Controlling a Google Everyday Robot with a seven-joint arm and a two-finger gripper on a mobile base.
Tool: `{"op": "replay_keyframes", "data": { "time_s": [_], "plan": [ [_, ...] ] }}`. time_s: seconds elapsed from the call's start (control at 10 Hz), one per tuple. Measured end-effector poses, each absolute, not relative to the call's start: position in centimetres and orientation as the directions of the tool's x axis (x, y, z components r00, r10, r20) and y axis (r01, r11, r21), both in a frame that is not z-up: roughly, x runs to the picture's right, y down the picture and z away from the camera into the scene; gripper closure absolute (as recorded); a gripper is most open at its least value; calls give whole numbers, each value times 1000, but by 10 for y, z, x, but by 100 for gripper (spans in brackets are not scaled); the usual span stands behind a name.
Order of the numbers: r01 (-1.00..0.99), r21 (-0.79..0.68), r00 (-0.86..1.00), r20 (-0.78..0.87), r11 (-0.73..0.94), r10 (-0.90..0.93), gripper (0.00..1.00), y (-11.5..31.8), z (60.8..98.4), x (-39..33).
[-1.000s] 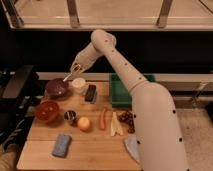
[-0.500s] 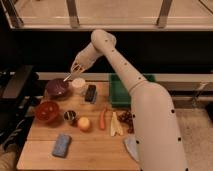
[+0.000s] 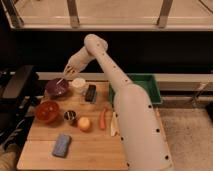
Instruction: Place fork in purple bowl
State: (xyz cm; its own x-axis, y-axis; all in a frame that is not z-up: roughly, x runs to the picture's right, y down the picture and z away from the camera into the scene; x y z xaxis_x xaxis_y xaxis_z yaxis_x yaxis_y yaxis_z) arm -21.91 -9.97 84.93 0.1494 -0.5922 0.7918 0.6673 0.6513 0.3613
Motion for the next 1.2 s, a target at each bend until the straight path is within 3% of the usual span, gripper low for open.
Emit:
{"op": "replay_keyframes", "data": {
  "time_s": [0.7, 1.2],
  "plan": [
    [722, 430, 13, 775, 542, -632, 100, -73, 889, -278],
    [730, 447, 60, 710, 516, -701, 100, -68, 898, -285]
  ]
}}
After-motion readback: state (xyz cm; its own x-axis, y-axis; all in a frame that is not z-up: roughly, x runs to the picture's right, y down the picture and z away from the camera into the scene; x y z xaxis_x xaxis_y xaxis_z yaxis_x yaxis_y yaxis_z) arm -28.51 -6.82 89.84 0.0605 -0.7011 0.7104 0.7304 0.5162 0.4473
